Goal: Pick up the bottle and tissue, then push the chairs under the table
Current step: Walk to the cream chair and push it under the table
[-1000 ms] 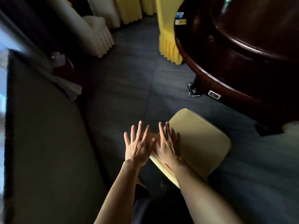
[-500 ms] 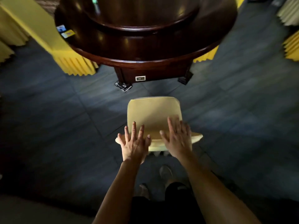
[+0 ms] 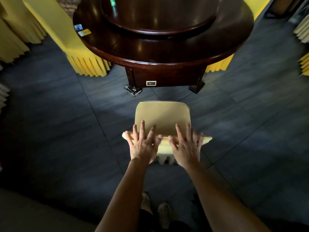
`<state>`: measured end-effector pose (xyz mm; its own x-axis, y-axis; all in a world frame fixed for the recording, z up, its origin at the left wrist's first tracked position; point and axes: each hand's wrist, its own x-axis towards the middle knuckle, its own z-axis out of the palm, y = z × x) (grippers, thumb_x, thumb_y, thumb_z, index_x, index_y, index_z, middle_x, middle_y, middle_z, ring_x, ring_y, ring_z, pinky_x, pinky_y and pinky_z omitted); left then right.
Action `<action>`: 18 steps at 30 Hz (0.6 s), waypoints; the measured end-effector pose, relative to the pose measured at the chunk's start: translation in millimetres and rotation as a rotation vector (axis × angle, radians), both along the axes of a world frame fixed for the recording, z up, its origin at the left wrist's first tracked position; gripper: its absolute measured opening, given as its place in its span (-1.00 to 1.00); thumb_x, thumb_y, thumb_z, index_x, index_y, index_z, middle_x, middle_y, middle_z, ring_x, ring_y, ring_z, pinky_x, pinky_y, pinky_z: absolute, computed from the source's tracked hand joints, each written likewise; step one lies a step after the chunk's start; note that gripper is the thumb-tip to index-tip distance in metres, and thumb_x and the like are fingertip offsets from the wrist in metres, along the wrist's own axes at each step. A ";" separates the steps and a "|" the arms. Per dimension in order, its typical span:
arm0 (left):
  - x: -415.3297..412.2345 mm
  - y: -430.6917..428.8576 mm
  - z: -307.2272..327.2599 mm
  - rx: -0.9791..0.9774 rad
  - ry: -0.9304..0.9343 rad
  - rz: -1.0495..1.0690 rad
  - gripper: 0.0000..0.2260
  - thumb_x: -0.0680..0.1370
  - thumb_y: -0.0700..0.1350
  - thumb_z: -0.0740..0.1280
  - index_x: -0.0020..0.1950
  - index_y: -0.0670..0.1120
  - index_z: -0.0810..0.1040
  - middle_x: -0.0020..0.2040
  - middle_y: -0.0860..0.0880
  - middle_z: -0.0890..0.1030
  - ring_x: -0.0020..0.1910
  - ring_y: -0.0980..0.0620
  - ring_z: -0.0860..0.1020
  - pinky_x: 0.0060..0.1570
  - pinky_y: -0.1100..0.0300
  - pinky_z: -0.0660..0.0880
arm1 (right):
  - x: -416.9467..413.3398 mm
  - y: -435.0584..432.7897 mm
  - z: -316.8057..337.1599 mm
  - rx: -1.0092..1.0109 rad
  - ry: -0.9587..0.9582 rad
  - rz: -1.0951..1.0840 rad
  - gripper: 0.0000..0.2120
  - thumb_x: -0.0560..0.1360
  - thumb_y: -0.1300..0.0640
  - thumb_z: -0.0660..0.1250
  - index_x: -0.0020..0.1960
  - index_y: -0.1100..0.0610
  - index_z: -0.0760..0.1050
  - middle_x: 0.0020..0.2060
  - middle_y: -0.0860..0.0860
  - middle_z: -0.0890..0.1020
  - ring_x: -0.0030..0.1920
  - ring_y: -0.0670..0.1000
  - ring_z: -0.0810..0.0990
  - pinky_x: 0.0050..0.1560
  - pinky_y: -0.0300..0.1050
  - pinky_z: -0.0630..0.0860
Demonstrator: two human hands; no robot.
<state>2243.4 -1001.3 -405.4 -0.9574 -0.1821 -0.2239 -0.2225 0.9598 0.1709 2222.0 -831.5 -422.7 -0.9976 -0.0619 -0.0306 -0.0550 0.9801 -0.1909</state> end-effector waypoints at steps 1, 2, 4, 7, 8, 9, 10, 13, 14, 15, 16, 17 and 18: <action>-2.8 1.0 -0.6 -0.004 -0.004 0.011 -0.44 0.61 0.35 -0.12 0.60 0.26 0.01 0.66 -0.05 -0.14 0.61 -0.22 -0.17 0.46 -0.38 -0.25 | -1.8 -0.9 -0.5 -0.007 0.016 -0.004 -0.35 0.55 -0.36 -0.03 0.57 -0.11 0.19 0.59 0.13 0.15 0.51 0.18 0.22 0.50 0.32 -0.08; -5.8 1.6 -1.9 -0.010 -0.003 0.019 -0.44 0.61 0.35 -0.12 0.60 0.26 0.02 0.66 -0.05 -0.13 0.61 -0.22 -0.15 0.46 -0.37 -0.26 | -4.4 -1.2 -0.8 -0.025 0.024 -0.014 -0.35 0.55 -0.36 -0.02 0.56 -0.11 0.21 0.58 0.13 0.17 0.50 0.19 0.24 0.49 0.32 -0.07; -7.4 1.9 -3.7 -0.036 0.000 0.025 -0.43 0.59 0.36 -0.16 0.59 0.26 0.04 0.66 -0.07 -0.11 0.61 -0.22 -0.11 0.46 -0.37 -0.27 | -6.5 -1.9 -2.8 -0.051 0.032 -0.024 -0.36 0.55 -0.35 0.02 0.54 -0.09 0.26 0.56 0.14 0.22 0.48 0.20 0.27 0.48 0.33 -0.03; -8.7 0.4 -6.3 -0.061 0.010 0.011 -0.42 0.58 0.36 -0.19 0.59 0.24 0.06 0.65 -0.08 -0.10 0.61 -0.22 -0.07 0.46 -0.36 -0.26 | -6.9 -2.9 -5.4 -0.052 0.055 -0.020 -0.37 0.55 -0.34 0.05 0.53 -0.07 0.28 0.55 0.15 0.25 0.47 0.21 0.28 0.47 0.35 0.02; -11.7 -0.1 -7.0 -0.063 0.017 0.010 -0.41 0.58 0.36 -0.20 0.59 0.25 0.07 0.65 -0.09 -0.09 0.60 -0.23 -0.06 0.46 -0.37 -0.26 | -10.8 -2.9 -5.6 -0.052 0.059 -0.018 -0.37 0.55 -0.34 0.05 0.53 -0.07 0.28 0.54 0.15 0.25 0.47 0.21 0.28 0.47 0.36 0.02; -16.0 0.0 -6.9 -0.064 0.023 0.009 -0.41 0.58 0.36 -0.21 0.58 0.25 0.10 0.65 -0.08 -0.07 0.60 -0.23 -0.04 0.46 -0.37 -0.26 | -16.3 -2.1 -5.5 -0.050 0.053 -0.018 -0.36 0.56 -0.34 0.05 0.54 -0.07 0.27 0.55 0.15 0.25 0.47 0.21 0.28 0.47 0.36 0.02; -20.6 0.5 -6.0 -0.062 0.029 0.008 -0.40 0.57 0.37 -0.21 0.58 0.25 0.12 0.65 -0.08 -0.06 0.60 -0.23 -0.03 0.46 -0.37 -0.26 | -21.7 -1.7 -4.8 -0.049 0.043 -0.015 -0.36 0.56 -0.35 0.04 0.55 -0.08 0.25 0.55 0.15 0.23 0.48 0.21 0.26 0.48 0.36 0.00; -43.0 1.6 -5.4 -0.042 0.013 0.008 -0.41 0.57 0.37 -0.21 0.57 0.27 0.11 0.65 -0.06 -0.07 0.60 -0.23 -0.05 0.45 -0.36 -0.28 | -44.9 -0.5 -3.3 -0.037 0.009 -0.007 -0.35 0.56 -0.36 -0.02 0.57 -0.10 0.17 0.57 0.15 0.18 0.50 0.21 0.23 0.49 0.34 -0.08; -51.1 1.5 -5.0 -0.030 0.012 0.011 -0.42 0.57 0.37 -0.20 0.57 0.27 0.11 0.65 -0.06 -0.07 0.60 -0.22 -0.06 0.45 -0.36 -0.28 | -53.4 -0.2 -2.5 -0.030 0.002 -0.009 -0.34 0.56 -0.37 -0.04 0.58 -0.11 0.15 0.57 0.15 0.17 0.50 0.21 0.22 0.50 0.33 -0.10; -58.0 1.0 -3.9 -0.021 0.017 0.013 -0.42 0.57 0.37 -0.20 0.57 0.27 0.12 0.64 -0.05 -0.07 0.60 -0.22 -0.07 0.45 -0.37 -0.28 | -61.1 -0.1 -1.9 -0.024 -0.001 -0.010 -0.34 0.56 -0.37 -0.05 0.58 -0.11 0.13 0.58 0.15 0.17 0.50 0.20 0.22 0.50 0.32 -0.11; -65.8 -0.1 -3.8 -0.016 0.020 0.012 -0.42 0.57 0.36 -0.19 0.57 0.27 0.13 0.64 -0.05 -0.07 0.60 -0.22 -0.07 0.45 -0.37 -0.27 | -69.4 -0.6 -1.8 -0.016 -0.005 -0.009 -0.34 0.56 -0.37 -0.06 0.58 -0.11 0.12 0.58 0.15 0.16 0.51 0.20 0.21 0.50 0.32 -0.12; -72.9 -1.3 -3.8 -0.014 0.019 0.008 -0.43 0.57 0.36 -0.19 0.56 0.27 0.14 0.64 -0.04 -0.07 0.60 -0.21 -0.07 0.45 -0.38 -0.27 | -77.0 -1.7 -1.7 -0.009 -0.009 -0.009 -0.34 0.57 -0.37 -0.06 0.58 -0.11 0.11 0.58 0.15 0.16 0.51 0.20 0.20 0.50 0.33 -0.12; -80.4 -3.0 -3.9 -0.014 0.016 0.002 -0.43 0.58 0.36 -0.19 0.56 0.27 0.14 0.64 -0.03 -0.08 0.60 -0.21 -0.08 0.45 -0.38 -0.27 | -84.7 -3.8 -1.7 -0.005 -0.012 -0.008 -0.34 0.57 -0.37 -0.07 0.58 -0.10 0.11 0.57 0.15 0.16 0.51 0.20 0.20 0.49 0.33 -0.11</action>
